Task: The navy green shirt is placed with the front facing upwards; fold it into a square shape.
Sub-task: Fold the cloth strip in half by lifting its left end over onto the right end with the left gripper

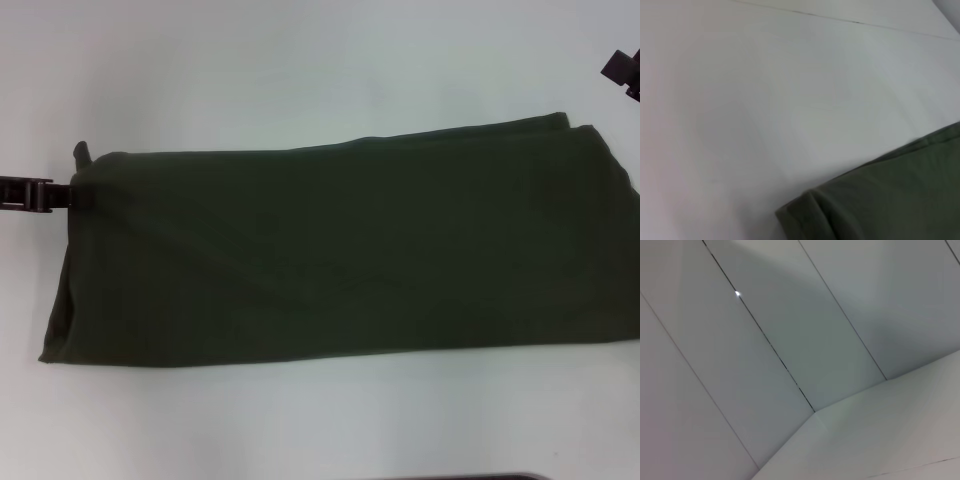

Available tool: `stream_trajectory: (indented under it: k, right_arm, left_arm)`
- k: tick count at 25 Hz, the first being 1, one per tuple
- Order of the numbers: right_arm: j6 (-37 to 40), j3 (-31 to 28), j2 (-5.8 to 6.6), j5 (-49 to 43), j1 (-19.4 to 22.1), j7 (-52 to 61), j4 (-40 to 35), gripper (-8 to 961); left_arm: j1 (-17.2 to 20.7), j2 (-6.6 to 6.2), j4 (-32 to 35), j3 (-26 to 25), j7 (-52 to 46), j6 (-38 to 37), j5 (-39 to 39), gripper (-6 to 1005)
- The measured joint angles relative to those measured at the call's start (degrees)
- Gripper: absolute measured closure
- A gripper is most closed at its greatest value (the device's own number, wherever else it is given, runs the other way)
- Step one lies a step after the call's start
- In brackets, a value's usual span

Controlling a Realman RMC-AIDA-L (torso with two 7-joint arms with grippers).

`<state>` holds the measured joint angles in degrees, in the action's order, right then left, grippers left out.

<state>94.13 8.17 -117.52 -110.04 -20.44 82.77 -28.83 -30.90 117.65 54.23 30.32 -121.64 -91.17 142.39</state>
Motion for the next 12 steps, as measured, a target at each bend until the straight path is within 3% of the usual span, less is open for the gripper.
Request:
stream_trajectory:
  k: [12]
  right_arm:
    - [-0.07,0.00,-0.04,0.00,0.05,0.07,0.00,53]
  left_arm:
    - [0.01,-0.75,0.27,-1.62,0.39,-0.18,2.81,1001]
